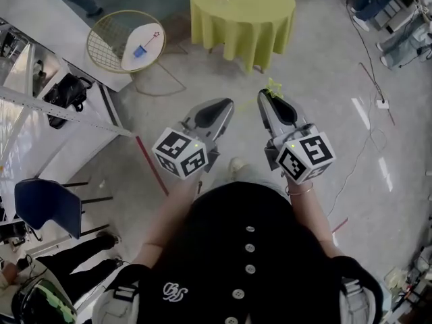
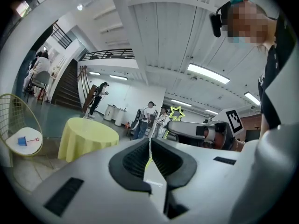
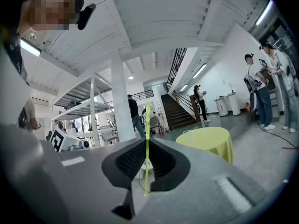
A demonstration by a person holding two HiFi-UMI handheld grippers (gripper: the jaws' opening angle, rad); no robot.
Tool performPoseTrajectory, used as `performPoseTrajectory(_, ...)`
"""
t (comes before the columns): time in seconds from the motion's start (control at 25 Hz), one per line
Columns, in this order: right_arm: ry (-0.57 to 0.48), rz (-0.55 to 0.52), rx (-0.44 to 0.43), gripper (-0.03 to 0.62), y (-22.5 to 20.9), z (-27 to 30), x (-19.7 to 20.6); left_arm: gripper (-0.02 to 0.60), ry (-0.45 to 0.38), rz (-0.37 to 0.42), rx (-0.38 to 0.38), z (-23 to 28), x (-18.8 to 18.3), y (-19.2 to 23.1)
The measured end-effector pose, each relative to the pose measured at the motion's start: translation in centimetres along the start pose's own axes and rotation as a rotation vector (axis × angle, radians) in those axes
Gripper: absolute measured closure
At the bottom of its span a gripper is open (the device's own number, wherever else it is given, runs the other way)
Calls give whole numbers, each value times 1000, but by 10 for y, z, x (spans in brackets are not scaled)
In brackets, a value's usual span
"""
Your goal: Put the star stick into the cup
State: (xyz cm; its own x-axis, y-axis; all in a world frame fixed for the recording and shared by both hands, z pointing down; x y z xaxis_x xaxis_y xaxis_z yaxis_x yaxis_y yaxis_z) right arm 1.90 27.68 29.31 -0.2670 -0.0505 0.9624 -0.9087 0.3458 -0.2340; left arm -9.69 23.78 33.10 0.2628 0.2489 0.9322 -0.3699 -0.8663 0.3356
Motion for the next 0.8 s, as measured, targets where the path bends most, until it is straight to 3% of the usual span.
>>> performPoseTrajectory(0.32, 17, 8, -46, 579, -46, 31, -3, 558, -5, 8, -17, 50, 1, 22)
performPoseTrajectory(0.8, 64, 52, -31, 579, -71, 47, 15, 558, -18, -30, -63, 74, 7, 40)
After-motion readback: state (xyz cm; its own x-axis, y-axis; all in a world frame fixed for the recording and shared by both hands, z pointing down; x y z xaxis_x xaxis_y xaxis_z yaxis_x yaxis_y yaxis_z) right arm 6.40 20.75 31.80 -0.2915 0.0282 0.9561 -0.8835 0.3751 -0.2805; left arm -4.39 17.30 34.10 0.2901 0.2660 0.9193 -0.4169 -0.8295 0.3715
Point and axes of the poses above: the fingertips, and each gripper's own axes: z forward along the fingers, y to its left, x out of its underside, the point moved 4 cm from there along -z, backward along the fingers, and after that the axes turned 11 degrees about -y, right-handed, at the moved point
